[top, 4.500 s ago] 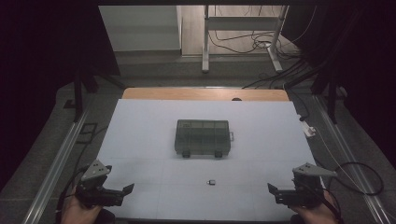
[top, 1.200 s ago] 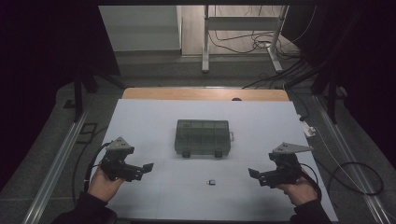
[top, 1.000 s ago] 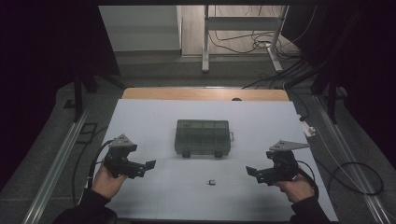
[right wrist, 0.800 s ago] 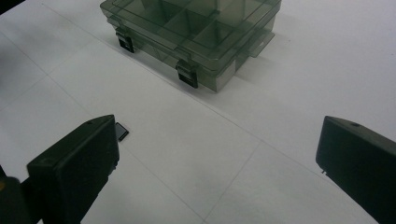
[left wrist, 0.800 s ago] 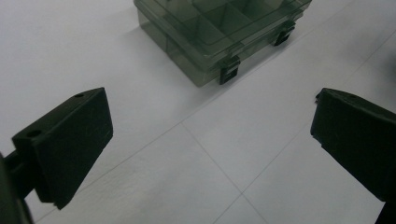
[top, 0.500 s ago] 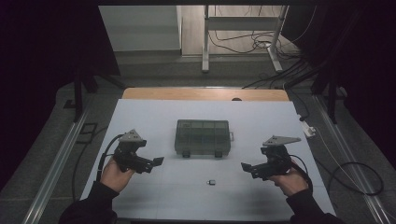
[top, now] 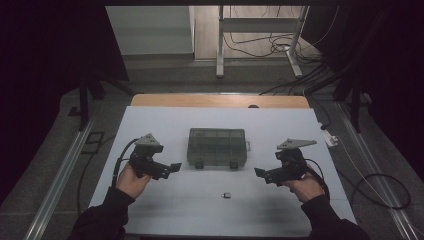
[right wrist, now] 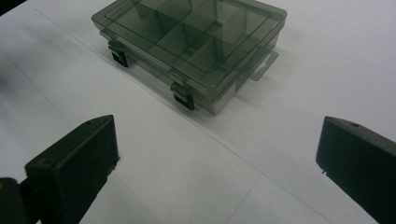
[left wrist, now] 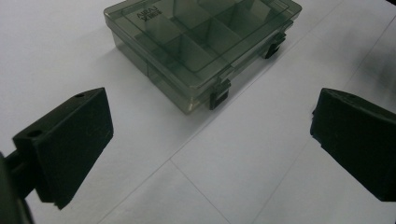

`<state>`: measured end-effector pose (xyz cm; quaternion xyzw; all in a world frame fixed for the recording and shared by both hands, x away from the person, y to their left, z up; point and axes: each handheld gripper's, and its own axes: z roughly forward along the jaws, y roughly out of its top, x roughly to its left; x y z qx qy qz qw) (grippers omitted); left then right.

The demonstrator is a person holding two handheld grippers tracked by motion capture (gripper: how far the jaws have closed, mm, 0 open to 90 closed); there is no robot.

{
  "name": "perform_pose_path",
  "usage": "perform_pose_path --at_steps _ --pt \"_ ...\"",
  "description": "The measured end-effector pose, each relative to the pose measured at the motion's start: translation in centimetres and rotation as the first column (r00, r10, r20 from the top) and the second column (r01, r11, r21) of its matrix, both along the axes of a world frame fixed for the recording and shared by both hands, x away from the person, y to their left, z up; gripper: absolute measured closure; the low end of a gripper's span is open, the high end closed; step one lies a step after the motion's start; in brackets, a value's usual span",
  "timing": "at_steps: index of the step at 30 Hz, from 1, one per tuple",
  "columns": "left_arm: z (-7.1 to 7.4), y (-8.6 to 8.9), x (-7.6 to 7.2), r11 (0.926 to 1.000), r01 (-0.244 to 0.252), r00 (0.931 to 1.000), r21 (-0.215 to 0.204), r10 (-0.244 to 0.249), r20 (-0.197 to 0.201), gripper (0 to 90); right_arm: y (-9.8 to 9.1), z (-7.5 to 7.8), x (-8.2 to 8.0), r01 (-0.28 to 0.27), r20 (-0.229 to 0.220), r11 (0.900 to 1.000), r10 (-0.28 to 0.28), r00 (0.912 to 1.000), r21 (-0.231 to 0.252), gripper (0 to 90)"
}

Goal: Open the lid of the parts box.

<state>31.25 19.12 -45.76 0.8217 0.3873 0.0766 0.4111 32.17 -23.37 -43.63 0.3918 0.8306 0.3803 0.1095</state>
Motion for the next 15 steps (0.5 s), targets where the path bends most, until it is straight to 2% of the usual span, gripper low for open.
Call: perform_pose_path --at_steps 5,11,15 --pt "-0.2 -0.4 0.7 1.0000 0.000 1.0000 0.010 0.000 0.000 0.0 0.7 0.0 0.7 0.003 -0.001 1.0000 -0.003 1.0000 -0.002 0.0" --pt "-0.3 -0.6 1.1 0.9998 -0.008 1.0000 0.017 0.008 0.001 0.0 1.5 -0.2 1.4 -0.012 0.017 0.9998 0.012 0.9998 -0.017 0.0" --pt "-0.4 -0.9 1.4 0.9996 -0.003 1.0000 0.027 0.003 -0.003 0.0 1.8 -0.4 1.9 -0.011 0.006 0.9995 0.012 0.9999 -0.031 0.0"
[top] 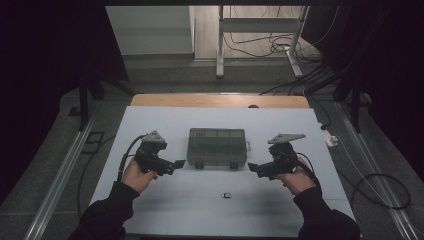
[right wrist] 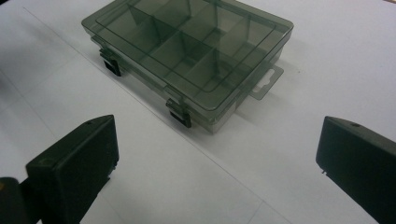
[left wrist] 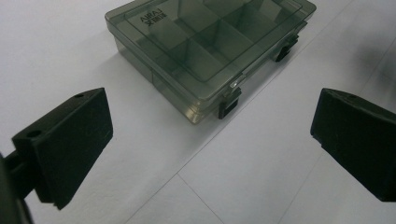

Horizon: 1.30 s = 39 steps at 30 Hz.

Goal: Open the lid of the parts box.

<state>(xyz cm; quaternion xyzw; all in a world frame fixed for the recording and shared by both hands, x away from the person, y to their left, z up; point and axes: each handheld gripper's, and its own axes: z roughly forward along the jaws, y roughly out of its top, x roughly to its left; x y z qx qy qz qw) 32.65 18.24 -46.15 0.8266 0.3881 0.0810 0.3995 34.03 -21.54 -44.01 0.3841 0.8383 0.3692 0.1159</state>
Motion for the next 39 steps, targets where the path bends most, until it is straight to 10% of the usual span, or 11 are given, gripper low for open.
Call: perform_pose_path --at_steps 39 --pt "-1.1 -2.1 2.5 0.9998 -0.007 1.0000 0.016 0.007 -0.003 0.0 3.3 -1.5 2.8 -0.031 -0.059 0.9919 0.024 0.9979 -0.123 3.9"
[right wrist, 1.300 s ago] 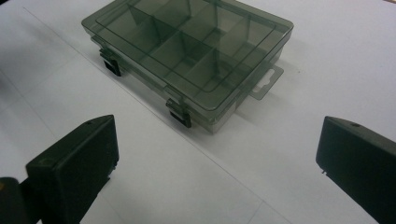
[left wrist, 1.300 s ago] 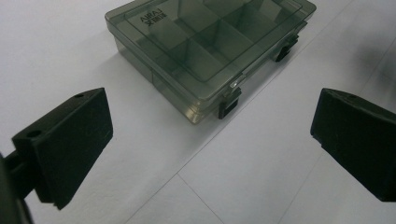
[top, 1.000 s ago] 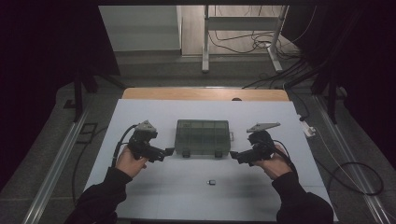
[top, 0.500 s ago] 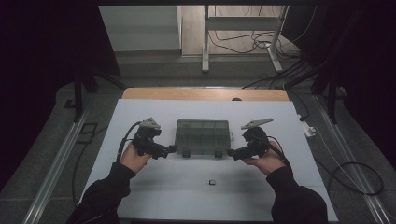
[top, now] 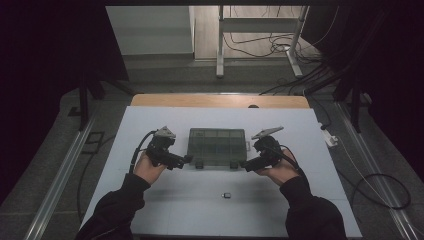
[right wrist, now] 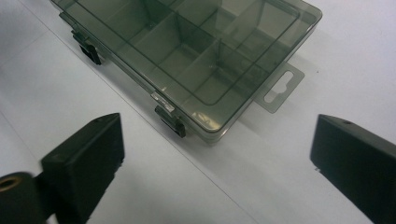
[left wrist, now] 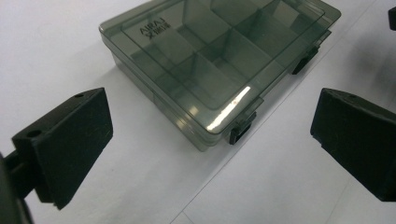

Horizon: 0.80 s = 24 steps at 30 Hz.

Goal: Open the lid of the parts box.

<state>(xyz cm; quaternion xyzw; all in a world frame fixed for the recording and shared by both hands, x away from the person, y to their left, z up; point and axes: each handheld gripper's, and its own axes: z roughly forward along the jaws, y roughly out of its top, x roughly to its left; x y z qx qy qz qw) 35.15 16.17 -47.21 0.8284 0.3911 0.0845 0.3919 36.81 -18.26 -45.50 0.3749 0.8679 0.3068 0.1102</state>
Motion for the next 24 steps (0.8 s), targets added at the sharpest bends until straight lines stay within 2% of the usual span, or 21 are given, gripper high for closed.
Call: perform_pose_path --at_steps 5,10,12,13,14,19,24 --pt "-0.9 0.0 0.1 0.9999 0.012 0.9999 -0.009 -0.012 -0.007 0.0 -0.1 -0.3 -0.2 -0.008 0.015 1.0000 0.008 0.9999 -0.001 10.1" --pt "-1.7 0.1 0.1 0.9999 0.017 0.9998 -0.005 -0.017 -0.012 0.0 -0.3 -1.1 -0.4 -0.027 0.012 0.9994 0.028 0.9995 -0.021 26.9" --pt "-1.9 0.1 0.1 0.9999 0.016 0.9998 -0.003 -0.017 -0.015 0.0 -0.4 -1.2 -0.5 -0.034 0.008 0.9992 0.034 0.9994 -0.020 28.9" --pt "-2.1 0.1 0.2 0.9999 0.017 0.9997 -0.002 -0.017 -0.018 0.0 -0.5 -1.5 -0.6 -0.037 0.006 0.9988 0.037 0.9993 -0.032 34.5" --pt "-2.1 0.1 0.2 0.9999 0.017 0.9997 -0.002 -0.017 -0.018 0.0 -0.5 -1.5 -0.6 -0.037 0.006 0.9988 0.037 0.9993 -0.032 34.5" --pt "-2.2 0.1 0.1 0.9999 0.016 0.9999 -0.005 -0.016 -0.006 0.0 -0.7 -2.0 -0.5 -0.047 -0.013 0.9974 0.046 0.9988 -0.056 50.4" --pt "-2.1 0.0 0.0 0.9996 0.025 0.9997 -0.010 -0.025 0.006 0.0 -0.9 -2.4 -0.4 -0.056 -0.057 0.9972 0.053 0.9969 -0.049 65.3"
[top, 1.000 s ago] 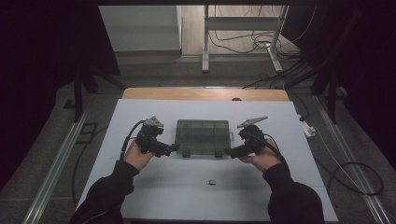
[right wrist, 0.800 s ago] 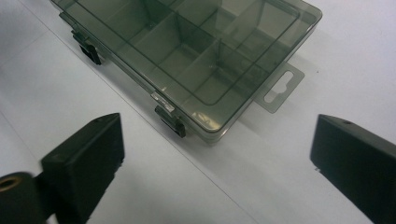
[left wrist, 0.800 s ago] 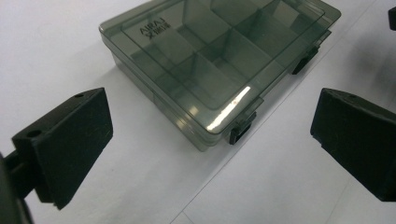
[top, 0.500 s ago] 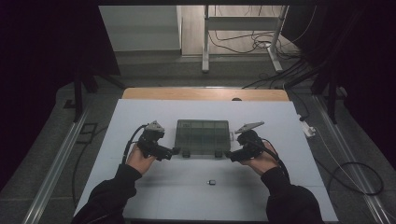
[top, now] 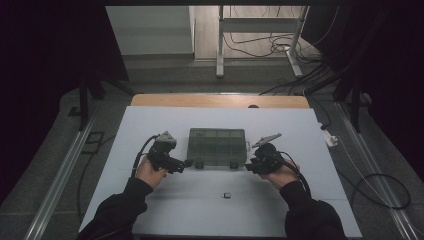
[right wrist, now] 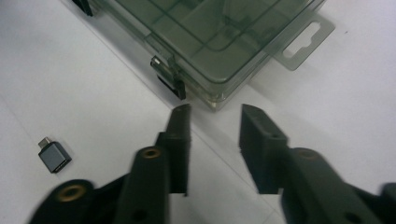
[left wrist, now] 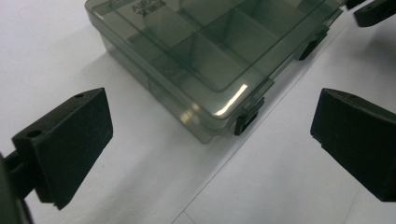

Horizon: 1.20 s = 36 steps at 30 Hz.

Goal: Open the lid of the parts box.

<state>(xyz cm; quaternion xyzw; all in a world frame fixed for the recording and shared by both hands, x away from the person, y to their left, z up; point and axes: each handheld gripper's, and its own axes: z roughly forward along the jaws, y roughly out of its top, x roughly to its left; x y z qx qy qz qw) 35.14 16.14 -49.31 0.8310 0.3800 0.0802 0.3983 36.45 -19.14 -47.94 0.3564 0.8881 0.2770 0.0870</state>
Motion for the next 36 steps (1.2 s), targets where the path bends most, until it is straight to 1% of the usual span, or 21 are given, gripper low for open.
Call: perform_pose_path --at_steps 2,4,5,8,9,12,14,15,16,19,26,30,32,33,36 --pt "0.1 -0.1 -0.1 1.0000 0.002 1.0000 0.003 -0.002 0.000 0.0 -0.1 -0.1 0.0 -0.004 0.001 1.0000 0.004 1.0000 -0.006 72.5" --pt "0.1 -0.2 -0.1 1.0000 0.004 1.0000 0.005 -0.004 -0.002 0.0 -0.1 -0.1 0.1 -0.005 -0.009 1.0000 0.005 0.9999 -0.003 77.6" --pt "0.1 -0.3 -0.1 0.9999 0.005 1.0000 0.009 -0.005 -0.005 0.0 -0.1 -0.1 0.1 -0.005 -0.009 1.0000 0.005 0.9999 -0.003 77.6" --pt "0.1 -0.4 -0.1 0.9999 0.006 0.9999 0.015 -0.006 -0.011 0.0 -0.2 -0.6 0.3 -0.012 -0.041 0.9999 0.011 0.9991 -0.003 87.6" --pt "0.1 -0.4 -0.1 0.9999 0.005 0.9999 0.015 -0.005 -0.012 0.0 -0.2 -0.7 0.4 -0.011 -0.052 0.9999 0.011 0.9986 -0.002 88.6" --pt "0.1 -0.4 -0.1 0.9999 0.008 1.0000 0.011 -0.008 -0.004 0.0 -0.2 -1.2 0.7 -0.002 -0.076 1.0000 0.001 0.9971 -0.009 88.6" --pt "0.2 -0.4 -0.1 0.9999 0.010 0.9999 0.013 -0.010 0.001 0.0 -0.2 -1.4 0.9 0.001 -0.082 0.9999 -0.002 0.9967 -0.011 88.7" --pt "0.2 -0.5 -0.1 0.9998 0.012 0.9999 0.017 -0.012 0.001 0.0 -0.2 -1.6 1.0 -0.005 -0.085 1.0000 0.005 0.9964 -0.001 88.7" --pt "0.2 -0.5 -0.1 0.9998 0.012 0.9999 0.017 -0.012 0.001 0.0 -0.2 -1.6 1.0 -0.005 -0.085 1.0000 0.005 0.9964 -0.001 88.7" --pt "0.1 -0.6 -0.1 0.9998 0.009 0.9999 0.020 -0.009 -0.006 0.0 0.2 -2.0 1.1 -0.013 -0.066 0.9998 0.012 0.9977 -0.015 88.7" --pt "0.1 -0.5 -0.1 0.9994 0.007 1.0000 0.033 -0.007 -0.001 0.0 0.5 -2.2 1.2 -0.009 -0.058 0.9998 0.008 0.9983 -0.019 88.6" --pt "0.1 -0.5 -0.1 0.9991 0.007 1.0000 0.041 -0.007 0.002 0.0 0.3 -1.9 1.2 -0.005 -0.054 1.0000 0.005 0.9985 -0.002 88.6" --pt "0.1 -0.6 -0.1 0.9982 0.014 0.9999 0.058 -0.014 0.003 0.0 0.2 -1.7 1.1 -0.001 -0.050 0.9998 0.002 0.9988 0.018 88.6" --pt "0.1 -0.6 -0.1 0.9975 0.016 0.9999 0.068 -0.016 0.002 0.0 0.1 -1.6 1.1 -0.002 -0.049 0.9998 0.003 0.9988 0.019 88.6" --pt "0.1 -0.7 -0.1 0.9968 0.018 0.9998 0.077 -0.018 0.000 0.0 0.1 -1.5 1.0 -0.004 -0.047 0.9997 0.005 0.9989 0.026 88.6"
